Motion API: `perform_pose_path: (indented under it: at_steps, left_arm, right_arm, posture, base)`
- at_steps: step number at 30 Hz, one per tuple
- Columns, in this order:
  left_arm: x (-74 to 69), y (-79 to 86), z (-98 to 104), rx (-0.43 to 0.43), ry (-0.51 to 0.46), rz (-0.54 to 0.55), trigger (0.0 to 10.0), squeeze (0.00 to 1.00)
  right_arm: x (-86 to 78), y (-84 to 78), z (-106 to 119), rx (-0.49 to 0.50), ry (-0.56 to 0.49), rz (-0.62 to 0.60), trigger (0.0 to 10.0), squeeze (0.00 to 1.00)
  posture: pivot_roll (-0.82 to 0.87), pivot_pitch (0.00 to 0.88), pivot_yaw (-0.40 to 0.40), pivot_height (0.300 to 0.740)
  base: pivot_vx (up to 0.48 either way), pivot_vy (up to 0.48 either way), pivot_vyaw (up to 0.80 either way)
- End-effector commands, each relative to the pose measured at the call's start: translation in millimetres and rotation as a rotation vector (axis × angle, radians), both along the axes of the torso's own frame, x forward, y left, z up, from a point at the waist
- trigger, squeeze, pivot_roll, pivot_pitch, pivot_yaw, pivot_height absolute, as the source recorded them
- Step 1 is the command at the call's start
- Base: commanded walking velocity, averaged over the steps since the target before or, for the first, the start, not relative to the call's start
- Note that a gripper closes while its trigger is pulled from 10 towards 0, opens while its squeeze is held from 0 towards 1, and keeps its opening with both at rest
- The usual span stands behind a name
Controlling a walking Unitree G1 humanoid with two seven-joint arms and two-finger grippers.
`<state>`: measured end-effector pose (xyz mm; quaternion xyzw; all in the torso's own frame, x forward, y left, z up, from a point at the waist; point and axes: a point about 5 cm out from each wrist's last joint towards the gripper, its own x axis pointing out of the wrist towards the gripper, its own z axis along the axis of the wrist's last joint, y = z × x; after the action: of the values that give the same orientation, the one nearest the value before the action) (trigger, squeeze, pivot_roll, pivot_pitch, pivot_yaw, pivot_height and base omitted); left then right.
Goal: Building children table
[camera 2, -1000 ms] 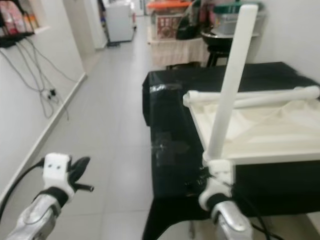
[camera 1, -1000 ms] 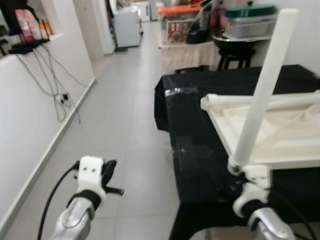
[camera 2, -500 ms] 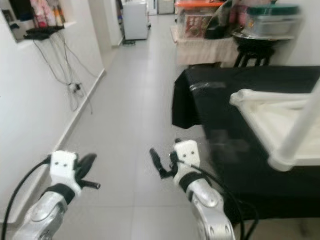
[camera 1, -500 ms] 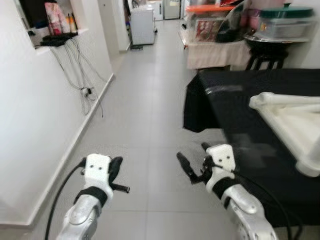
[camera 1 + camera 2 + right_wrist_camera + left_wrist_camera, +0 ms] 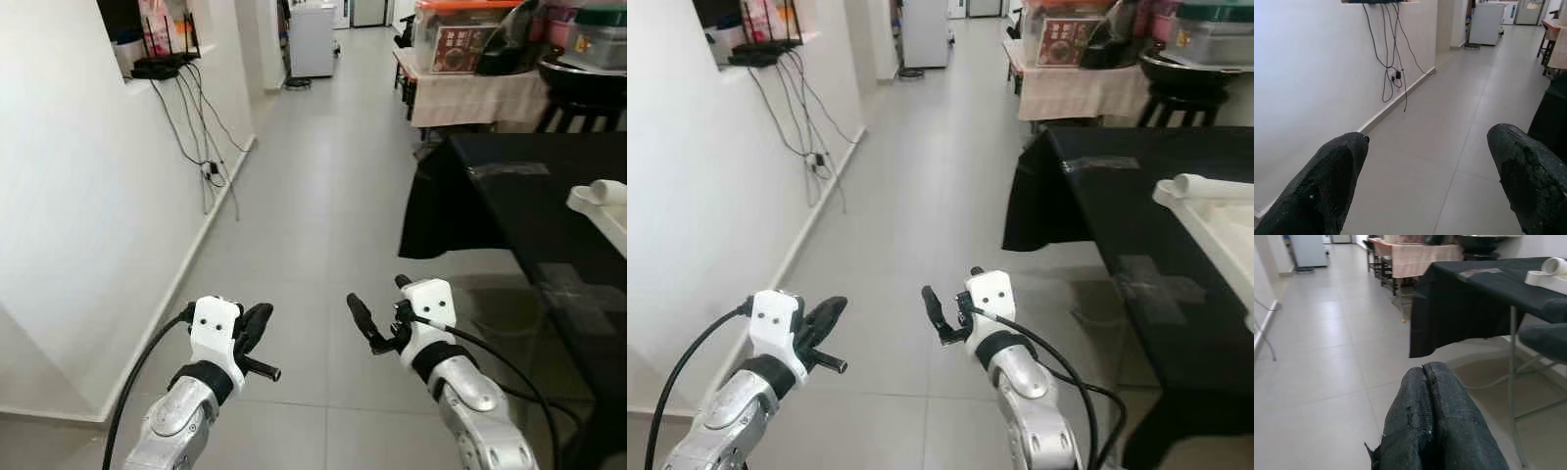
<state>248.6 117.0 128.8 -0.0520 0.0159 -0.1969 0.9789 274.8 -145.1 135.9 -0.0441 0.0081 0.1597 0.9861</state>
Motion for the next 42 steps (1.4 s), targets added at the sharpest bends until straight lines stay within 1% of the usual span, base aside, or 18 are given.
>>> perform_pose_path:
  at_steps: [1, 17, 42]
  left_arm:
    - [0.5, -1.5, -3.2, -0.004, 0.021, -0.021, 10.0, 0.0]
    - [5.2, -2.7, 0.8, 0.003, 0.002, -0.027, 10.0, 0.0]
    - [8.4, -1.0, 1.8, 0.0, -0.002, -0.021, 10.0, 0.0]
  right_arm:
    - [2.0, -0.3, 0.4, 0.012, -0.009, -0.003, 10.0, 0.0]
    - [5.1, 0.2, 1.3, 0.036, -0.007, 0.003, 10.0, 0.0]
    - [7.9, 0.8, 1.4, 0.056, 0.004, 0.01, 10.0, 0.0]
  posture:
    - [-0.1, 0.0, 0.05, 0.74]
    - [-0.09, 0.0, 0.047, 0.74]
    - [-0.1, 0.0, 0.049, 0.74]
  base:
    - [0.262, 0.0, 0.0]
    - [0.287, 0.0, 0.0]
    - [0.367, 0.0, 0.0]
